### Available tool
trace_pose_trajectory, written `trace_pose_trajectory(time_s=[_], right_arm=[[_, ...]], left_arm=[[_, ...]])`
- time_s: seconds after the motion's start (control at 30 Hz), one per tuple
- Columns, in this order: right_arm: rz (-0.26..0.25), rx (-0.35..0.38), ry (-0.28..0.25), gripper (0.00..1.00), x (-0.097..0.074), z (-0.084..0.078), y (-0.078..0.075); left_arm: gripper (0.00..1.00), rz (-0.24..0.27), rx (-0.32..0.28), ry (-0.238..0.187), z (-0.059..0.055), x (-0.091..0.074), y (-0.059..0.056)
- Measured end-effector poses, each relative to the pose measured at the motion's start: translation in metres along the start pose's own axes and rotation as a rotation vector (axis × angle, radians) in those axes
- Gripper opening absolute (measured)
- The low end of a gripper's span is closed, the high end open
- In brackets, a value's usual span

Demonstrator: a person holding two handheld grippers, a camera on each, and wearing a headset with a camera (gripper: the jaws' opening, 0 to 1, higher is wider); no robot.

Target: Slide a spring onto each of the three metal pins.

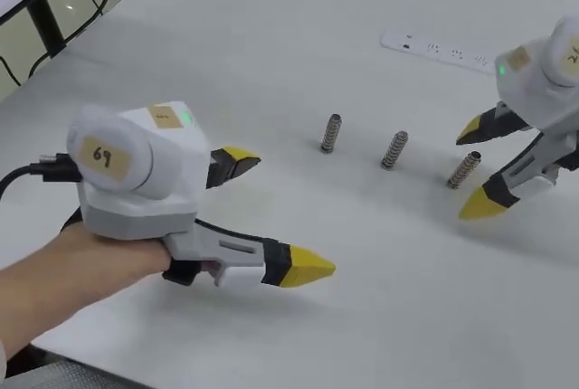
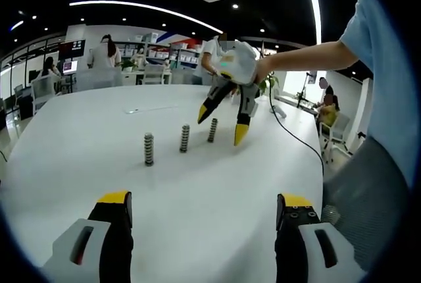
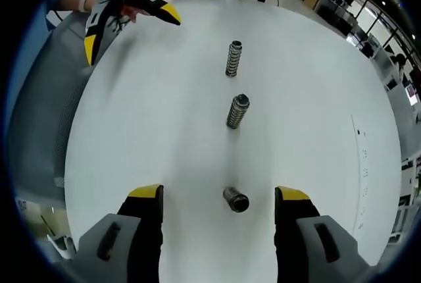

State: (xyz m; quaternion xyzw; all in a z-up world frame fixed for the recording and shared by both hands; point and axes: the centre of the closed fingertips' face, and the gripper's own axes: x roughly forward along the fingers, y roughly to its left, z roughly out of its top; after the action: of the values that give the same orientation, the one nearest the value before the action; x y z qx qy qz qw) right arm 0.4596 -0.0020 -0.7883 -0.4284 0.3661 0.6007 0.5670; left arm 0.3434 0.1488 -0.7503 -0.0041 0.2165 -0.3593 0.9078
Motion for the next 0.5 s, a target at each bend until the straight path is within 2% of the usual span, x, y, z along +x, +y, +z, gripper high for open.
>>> trace_pose_trajectory(time_s=[0.3, 0.5], right_arm=[[-0.04, 0.112, -0.094, 0.84, -0.007, 0.001, 0.021], [-0.076, 0.165, -0.151, 0.87, -0.014, 0.001, 0.036]], left_arm=[[0.89, 0.01, 0.005, 0.001, -0.001, 0.0, 0.002], [0.9, 0.005, 0.005, 0.005, -0.002, 0.0, 0.0]])
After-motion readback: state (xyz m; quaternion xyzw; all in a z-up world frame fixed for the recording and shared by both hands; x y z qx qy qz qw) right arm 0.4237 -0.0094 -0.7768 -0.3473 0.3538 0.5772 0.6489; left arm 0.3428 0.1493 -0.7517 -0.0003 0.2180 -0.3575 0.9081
